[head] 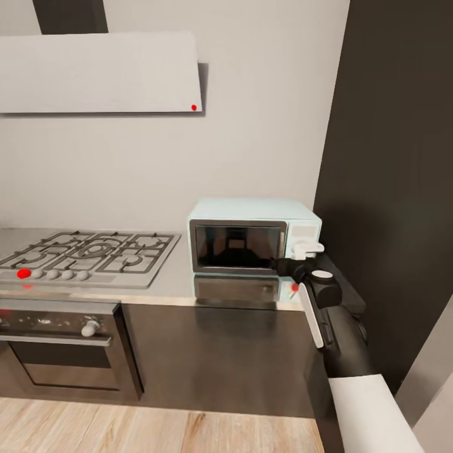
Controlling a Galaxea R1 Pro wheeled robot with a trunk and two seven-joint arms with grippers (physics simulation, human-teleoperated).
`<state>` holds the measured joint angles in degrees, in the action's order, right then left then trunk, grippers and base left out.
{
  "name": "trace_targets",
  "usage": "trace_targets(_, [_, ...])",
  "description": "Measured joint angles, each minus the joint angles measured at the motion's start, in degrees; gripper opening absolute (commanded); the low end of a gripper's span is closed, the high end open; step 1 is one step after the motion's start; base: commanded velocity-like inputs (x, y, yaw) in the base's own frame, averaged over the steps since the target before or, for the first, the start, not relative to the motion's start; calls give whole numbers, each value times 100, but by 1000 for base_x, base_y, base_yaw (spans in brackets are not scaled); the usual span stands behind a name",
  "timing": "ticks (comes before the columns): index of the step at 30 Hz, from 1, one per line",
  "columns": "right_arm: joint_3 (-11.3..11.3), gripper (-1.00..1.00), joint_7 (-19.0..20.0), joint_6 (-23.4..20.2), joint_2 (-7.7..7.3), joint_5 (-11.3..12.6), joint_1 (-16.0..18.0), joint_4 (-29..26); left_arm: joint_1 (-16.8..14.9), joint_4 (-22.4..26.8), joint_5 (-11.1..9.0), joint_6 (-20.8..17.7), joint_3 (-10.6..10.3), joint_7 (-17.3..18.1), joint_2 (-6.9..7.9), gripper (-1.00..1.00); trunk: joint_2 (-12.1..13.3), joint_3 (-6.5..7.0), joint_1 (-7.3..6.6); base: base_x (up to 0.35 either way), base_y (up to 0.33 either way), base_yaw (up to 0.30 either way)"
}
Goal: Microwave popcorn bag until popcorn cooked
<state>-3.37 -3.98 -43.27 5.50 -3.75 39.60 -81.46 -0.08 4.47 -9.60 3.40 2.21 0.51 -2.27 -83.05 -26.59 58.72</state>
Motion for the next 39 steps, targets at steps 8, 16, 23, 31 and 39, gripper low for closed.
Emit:
trace_targets(8, [-1,100,-8,11,-14,-47,-1,-4,0,0,4,0,-3,6,1,100,0,0,-1,183,190,0])
trace_targets(16, [1,100,-96,-51,-6,-35,-1,3,0,0,3,-1,-3,5,2,100,0,0,1,101,86,-28])
trace_targets(23, [-2,100,-411,-60,33,-2,-2,35,0,1,-1,-3,-3,4,7,100,0,0,1,2,2,-215])
trace_targets(31, [-7,100,-432,-60,38,7,-2,37,0,1,-3,-2,2,4,8,100,0,0,1,0,0,-214])
trace_targets(39, [-37,100,-376,-23,37,14,-1,47,0,0,-4,-1,5,4,9,100,0,0,1,0,0,-16])
